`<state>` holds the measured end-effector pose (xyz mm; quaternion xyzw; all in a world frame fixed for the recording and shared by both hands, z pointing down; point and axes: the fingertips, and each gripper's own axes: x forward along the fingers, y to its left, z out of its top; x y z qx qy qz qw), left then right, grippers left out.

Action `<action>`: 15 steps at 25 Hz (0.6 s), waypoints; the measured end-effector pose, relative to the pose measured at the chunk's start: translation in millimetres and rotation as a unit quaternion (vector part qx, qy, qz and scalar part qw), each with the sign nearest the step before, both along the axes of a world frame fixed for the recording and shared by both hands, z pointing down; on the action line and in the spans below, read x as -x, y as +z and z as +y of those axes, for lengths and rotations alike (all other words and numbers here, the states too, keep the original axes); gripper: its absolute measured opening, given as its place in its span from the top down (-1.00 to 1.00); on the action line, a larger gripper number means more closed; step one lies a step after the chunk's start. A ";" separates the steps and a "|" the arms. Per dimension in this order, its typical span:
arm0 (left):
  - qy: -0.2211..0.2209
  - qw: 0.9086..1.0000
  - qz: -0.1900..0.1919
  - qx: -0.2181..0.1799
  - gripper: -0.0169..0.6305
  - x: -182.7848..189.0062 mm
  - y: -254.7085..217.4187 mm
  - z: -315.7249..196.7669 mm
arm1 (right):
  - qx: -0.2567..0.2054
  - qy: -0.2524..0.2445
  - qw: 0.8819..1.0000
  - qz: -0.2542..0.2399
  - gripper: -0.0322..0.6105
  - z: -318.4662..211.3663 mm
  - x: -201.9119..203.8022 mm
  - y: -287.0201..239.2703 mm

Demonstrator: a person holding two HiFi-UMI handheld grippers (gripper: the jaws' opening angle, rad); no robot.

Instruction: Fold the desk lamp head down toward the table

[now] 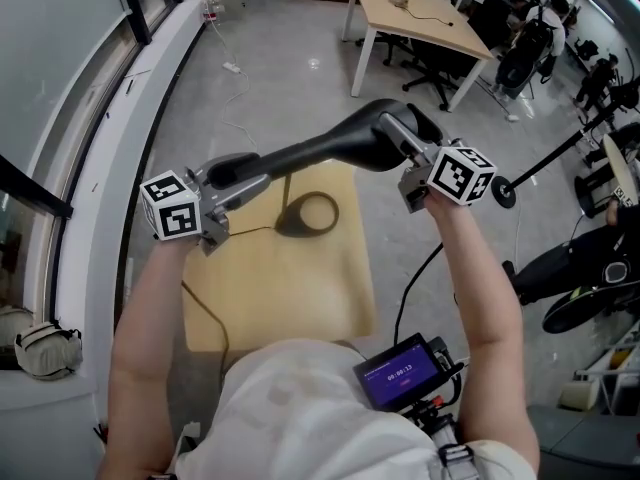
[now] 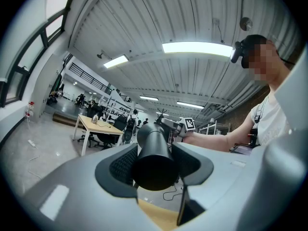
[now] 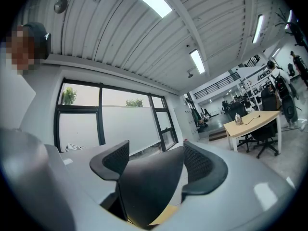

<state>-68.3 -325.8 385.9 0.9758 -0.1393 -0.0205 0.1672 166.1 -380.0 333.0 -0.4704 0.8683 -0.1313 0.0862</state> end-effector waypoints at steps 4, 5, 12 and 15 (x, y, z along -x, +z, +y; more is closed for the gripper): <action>-0.003 1.000 -0.004 0.004 0.26 0.7 0.4 0.6 | -0.001 0.000 1.000 0.001 -0.20 -0.5 0.9 -0.8; -0.003 1.000 -0.004 0.004 0.26 0.5 0.8 0.6 | -0.002 -0.001 1.000 0.001 -0.20 -0.5 1.0 -1.4; 0.001 1.000 0.001 0.001 0.26 -0.3 2.7 0.4 | -0.007 0.000 1.000 0.001 -0.19 -0.7 0.8 -2.7; 0.000 1.000 -0.002 0.002 0.26 -0.8 2.6 0.5 | -0.008 0.002 1.000 0.001 -0.18 -0.9 0.2 -2.9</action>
